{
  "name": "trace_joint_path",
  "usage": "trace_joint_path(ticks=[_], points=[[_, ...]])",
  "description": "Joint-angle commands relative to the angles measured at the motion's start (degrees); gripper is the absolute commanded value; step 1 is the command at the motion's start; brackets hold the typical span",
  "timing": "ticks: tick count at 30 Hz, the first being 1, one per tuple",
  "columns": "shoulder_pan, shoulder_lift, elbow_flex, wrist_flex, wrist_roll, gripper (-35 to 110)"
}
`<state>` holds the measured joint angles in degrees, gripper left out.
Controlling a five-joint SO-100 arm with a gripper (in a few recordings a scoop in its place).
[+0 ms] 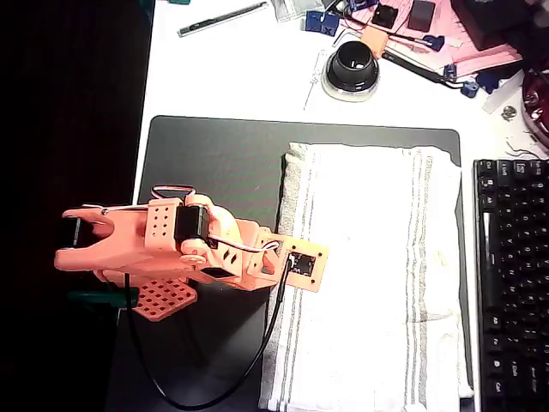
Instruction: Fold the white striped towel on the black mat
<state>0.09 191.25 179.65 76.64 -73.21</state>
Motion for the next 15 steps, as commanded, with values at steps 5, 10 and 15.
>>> trace_joint_path(ticks=[5, 10, 15], points=[[-2.4, 1.3, 1.3, 2.9, -20.9, 0], [-2.4, 1.3, 1.3, 2.9, -21.0, 0], [-2.7, 1.2, 1.3, 2.9, -20.1, 0]])
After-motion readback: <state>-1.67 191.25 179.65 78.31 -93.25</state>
